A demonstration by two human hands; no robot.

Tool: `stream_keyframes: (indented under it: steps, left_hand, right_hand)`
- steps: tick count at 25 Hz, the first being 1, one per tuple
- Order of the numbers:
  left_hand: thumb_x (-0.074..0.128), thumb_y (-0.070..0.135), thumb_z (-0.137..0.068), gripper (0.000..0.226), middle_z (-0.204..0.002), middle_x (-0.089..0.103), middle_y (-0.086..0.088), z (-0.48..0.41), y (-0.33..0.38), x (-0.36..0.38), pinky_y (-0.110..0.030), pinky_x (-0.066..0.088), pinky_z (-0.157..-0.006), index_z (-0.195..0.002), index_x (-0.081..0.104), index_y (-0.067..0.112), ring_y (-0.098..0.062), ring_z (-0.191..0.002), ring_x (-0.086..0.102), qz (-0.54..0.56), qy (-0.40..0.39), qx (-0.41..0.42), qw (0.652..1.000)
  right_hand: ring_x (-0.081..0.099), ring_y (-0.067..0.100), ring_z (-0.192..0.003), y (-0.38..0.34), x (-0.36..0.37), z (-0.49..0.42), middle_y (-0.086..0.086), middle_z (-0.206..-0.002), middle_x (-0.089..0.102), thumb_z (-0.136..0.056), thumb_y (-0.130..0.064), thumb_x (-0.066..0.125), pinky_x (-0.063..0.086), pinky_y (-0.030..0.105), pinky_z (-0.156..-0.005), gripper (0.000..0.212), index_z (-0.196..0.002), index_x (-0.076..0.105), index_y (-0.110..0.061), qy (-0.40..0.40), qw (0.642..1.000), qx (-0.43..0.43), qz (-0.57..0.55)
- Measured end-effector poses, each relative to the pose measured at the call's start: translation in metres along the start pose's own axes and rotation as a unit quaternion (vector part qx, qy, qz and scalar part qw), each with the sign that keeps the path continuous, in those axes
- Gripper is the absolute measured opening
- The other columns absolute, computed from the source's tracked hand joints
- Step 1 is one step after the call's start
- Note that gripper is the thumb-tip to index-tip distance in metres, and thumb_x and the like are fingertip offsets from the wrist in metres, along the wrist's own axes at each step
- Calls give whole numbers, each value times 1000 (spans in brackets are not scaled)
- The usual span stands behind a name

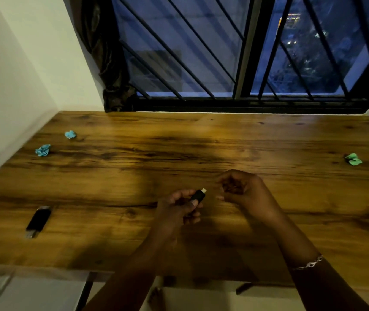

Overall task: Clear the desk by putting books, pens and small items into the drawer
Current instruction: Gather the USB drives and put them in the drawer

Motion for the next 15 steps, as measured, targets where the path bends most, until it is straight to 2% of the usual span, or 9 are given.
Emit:
stream_keyframes:
  steps: [4, 7, 9, 12, 15]
  left_hand:
    - [56, -3, -86, 18, -79, 65, -4, 4, 4, -5, -18, 53, -49, -95, 63, 11, -5, -48, 62, 4, -6, 1, 1000]
    - [56, -3, -86, 20, -76, 66, -4, 6, 5, -9, -17, 51, -46, -85, 63, 15, -5, -47, 61, 5, -12, 0, 1000]
    - [56, -3, -86, 20, -73, 67, -4, 6, 5, -13, -17, 51, -46, -85, 64, 15, -6, -47, 61, 3, -7, 3, 1000]
    - [55, -2, -86, 19, -65, 69, -1, 5, 4, -17, -17, 50, -46, -88, 65, 14, -6, -48, 62, 5, -13, 6, 1000]
    - [55, -3, -86, 18, -61, 70, 0, 4, 4, -19, -17, 50, -46, -90, 64, 11, -6, -47, 61, 0, -24, 2, 1000]
  right_hand:
    - [62, 2, -74, -11, 19, -8, -8, -78, 63, -73, 4, 71, 51, 18, -73, 31, -79, 63, -26, -38, 996, -36, 78]
    - [60, -5, -74, -11, 26, -13, -8, -84, 62, -74, 3, 71, 49, 9, -71, 21, -88, 69, -13, -43, 992, -56, 104]
    - [59, -7, -75, -12, 27, -15, -10, -85, 59, -73, 6, 70, 49, 8, -71, 21, -90, 70, -5, -46, 991, -68, 108]
    - [60, 2, -80, -13, 28, -15, -9, -86, 59, -72, 9, 70, 50, 13, -74, 22, -89, 70, -6, -60, 990, -65, 107]
    - [60, 1, -77, -14, 31, -15, -11, -83, 59, -73, 11, 68, 51, 15, -72, 23, -86, 69, -8, -75, 993, -51, 82]
Point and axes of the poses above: each hand's wrist, its own z-axis away from the middle knuckle, its own x-axis out of the palm, y = z × x, the point moved 2 cm from there along -z, towards the middle knuckle
